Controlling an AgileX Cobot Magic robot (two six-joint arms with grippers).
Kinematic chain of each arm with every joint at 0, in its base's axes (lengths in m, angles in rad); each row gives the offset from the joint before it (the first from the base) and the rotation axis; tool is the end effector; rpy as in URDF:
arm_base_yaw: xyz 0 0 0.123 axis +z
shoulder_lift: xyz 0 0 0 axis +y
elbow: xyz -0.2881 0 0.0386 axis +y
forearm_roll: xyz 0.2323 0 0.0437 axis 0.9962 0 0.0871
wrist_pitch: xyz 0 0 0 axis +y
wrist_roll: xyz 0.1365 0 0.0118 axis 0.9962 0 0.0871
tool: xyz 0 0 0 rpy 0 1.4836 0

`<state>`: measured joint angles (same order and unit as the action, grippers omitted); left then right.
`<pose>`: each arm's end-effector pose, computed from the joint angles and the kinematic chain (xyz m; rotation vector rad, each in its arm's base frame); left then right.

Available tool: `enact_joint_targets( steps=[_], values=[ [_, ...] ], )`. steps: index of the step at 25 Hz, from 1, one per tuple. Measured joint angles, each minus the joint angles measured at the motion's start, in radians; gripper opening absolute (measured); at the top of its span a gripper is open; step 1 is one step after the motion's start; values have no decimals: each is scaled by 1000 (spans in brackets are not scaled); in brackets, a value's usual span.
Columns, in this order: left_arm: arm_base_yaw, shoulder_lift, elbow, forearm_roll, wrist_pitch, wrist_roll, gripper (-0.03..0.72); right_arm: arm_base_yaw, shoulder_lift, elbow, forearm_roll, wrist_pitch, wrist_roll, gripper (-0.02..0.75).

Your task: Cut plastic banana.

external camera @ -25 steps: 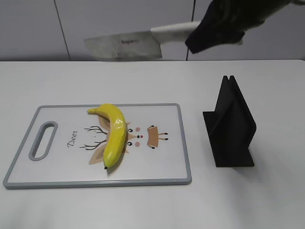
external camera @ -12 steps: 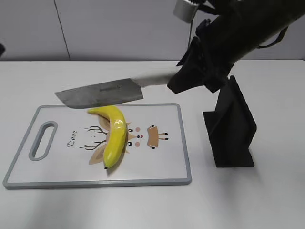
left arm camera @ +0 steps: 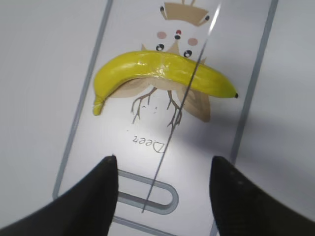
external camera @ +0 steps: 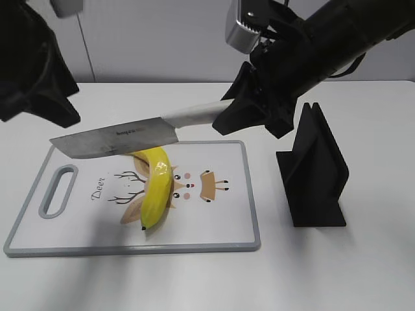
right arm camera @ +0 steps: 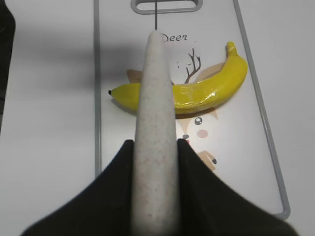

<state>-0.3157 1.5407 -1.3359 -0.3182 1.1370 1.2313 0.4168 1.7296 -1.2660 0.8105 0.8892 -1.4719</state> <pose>0.2821 -0.1331 0.2836 1.8114 2.0269 -0.1895 0.3018 0.2180 0.2366 -1.6502 1.8488 0.5963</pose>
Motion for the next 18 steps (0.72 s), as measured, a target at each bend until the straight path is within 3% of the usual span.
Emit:
enact_joint_targets(
  steps=[18],
  values=[
    [-3,159,-1,20,-57,11,458,0,4,0,0,-30,-5,170]
  ],
)
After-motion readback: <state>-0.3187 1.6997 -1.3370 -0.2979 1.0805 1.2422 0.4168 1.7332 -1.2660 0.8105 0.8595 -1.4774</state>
